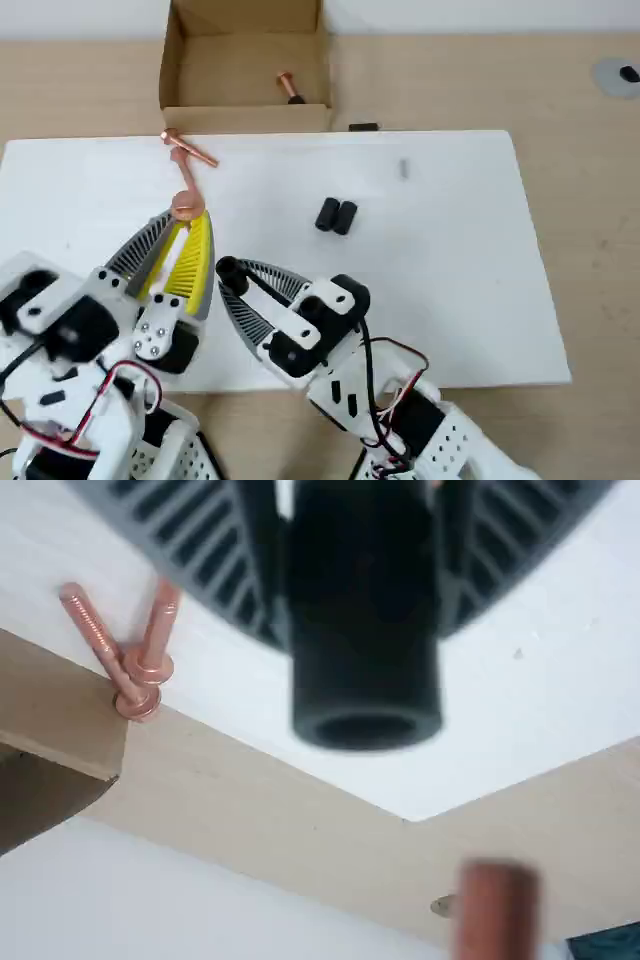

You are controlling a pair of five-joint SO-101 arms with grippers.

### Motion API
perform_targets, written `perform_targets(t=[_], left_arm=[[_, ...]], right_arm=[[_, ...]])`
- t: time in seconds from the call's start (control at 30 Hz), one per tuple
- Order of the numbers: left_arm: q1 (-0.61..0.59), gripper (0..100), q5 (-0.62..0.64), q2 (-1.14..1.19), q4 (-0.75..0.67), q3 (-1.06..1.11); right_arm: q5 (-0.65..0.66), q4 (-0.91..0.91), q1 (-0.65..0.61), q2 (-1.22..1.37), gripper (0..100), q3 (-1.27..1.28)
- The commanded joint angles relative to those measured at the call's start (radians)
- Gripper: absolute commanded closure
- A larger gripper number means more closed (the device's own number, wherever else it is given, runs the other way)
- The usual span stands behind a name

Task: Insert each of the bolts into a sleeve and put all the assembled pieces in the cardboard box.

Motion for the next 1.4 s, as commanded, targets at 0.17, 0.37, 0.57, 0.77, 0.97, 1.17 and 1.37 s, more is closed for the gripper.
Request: perform_targets(t=[0.17,0.37,0.57,0.77,0.97,1.17,1.37], left_arm=[[-0.015,100,0.069,-0.007,-0.147,0.058],[-0.008,100,0.069,-0.007,-0.158,0.078],[-0.008,99,0.063,-0.007,-0.149,0.089],[-0.011,99,0.064,-0.007,-0.086,0.083],[-0.005,99,0.068,-0.007,-0.054,0.086],[-0.005,99,0.069,-0.007,-0.052,0.089],[-0.005,99,0.101,-0.007,-0.052,0.098]], right_arm=[[-0.008,-0.028,0.01,-0.105,98.9,-0.002],[-0.008,-0.028,0.01,-0.105,98.9,-0.002],[-0.008,-0.028,0.01,-0.105,98.9,-0.002],[-0.008,-0.028,0.01,-0.105,98.9,-0.002],[-0.008,-0.028,0.01,-0.105,98.9,-0.002],[-0.008,-0.028,0.01,-0.105,98.9,-0.002],[-0.008,-0.028,0.01,-0.105,98.9,-0.002]])
